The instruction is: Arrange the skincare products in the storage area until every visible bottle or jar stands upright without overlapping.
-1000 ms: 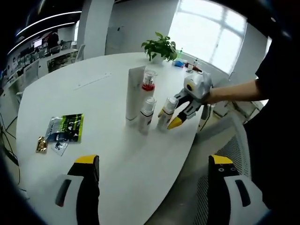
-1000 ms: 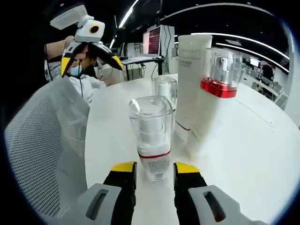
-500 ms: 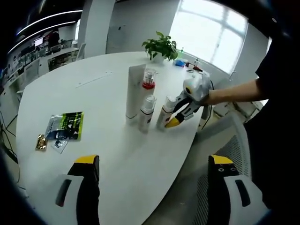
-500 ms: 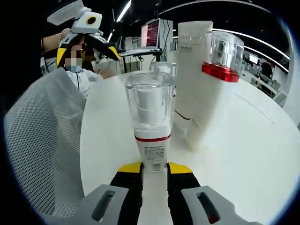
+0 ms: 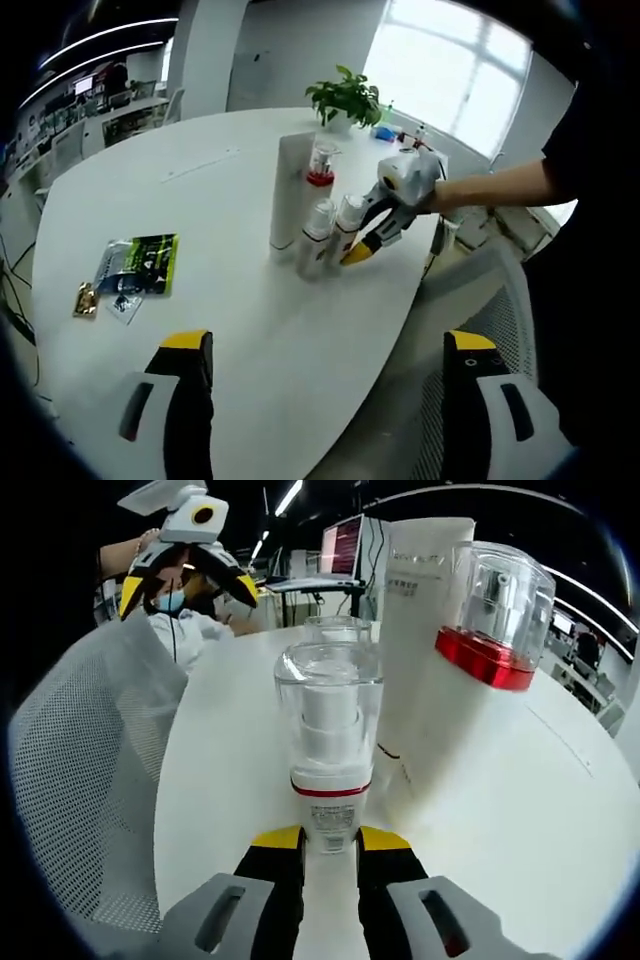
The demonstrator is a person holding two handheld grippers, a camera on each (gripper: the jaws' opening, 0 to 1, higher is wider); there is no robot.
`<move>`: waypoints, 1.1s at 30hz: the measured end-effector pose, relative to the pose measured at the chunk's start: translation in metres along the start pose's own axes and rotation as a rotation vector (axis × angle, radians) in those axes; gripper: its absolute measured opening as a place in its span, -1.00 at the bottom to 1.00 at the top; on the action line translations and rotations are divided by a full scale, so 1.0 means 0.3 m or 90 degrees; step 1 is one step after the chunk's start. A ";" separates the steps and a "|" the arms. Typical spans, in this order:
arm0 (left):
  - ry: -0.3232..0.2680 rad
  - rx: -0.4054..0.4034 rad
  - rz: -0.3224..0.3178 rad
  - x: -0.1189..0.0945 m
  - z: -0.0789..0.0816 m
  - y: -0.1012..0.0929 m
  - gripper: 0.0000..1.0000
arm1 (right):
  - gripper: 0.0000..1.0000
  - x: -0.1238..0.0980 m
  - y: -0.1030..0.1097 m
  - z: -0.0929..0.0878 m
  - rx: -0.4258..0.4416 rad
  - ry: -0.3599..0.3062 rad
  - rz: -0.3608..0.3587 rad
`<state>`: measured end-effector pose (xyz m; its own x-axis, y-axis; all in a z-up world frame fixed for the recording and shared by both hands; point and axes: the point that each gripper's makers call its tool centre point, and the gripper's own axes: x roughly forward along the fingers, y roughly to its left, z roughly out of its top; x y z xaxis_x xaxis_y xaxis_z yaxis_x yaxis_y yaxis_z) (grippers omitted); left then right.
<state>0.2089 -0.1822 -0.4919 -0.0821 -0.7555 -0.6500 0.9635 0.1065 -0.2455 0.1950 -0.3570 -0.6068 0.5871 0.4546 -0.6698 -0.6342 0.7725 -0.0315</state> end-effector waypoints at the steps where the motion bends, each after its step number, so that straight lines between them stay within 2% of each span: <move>1: 0.001 0.000 0.000 0.001 -0.002 0.002 0.82 | -0.76 0.003 -0.002 0.003 -0.008 0.003 0.003; 7: 0.002 -0.004 -0.001 0.004 -0.004 0.005 0.82 | -0.76 0.019 -0.024 0.013 -0.032 0.013 0.013; 15: 0.002 -0.007 0.000 0.006 -0.008 0.011 0.82 | -0.76 0.032 -0.029 0.032 -0.037 0.008 0.019; 33: 0.004 -0.004 -0.004 0.008 -0.009 0.010 0.81 | -0.77 0.017 -0.028 0.012 -0.032 0.024 0.016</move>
<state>0.2107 -0.1820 -0.4962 -0.0894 -0.7518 -0.6533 0.9614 0.1062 -0.2538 0.2051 -0.3595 -0.6073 0.5522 0.4553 -0.6984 -0.6732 0.7377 -0.0514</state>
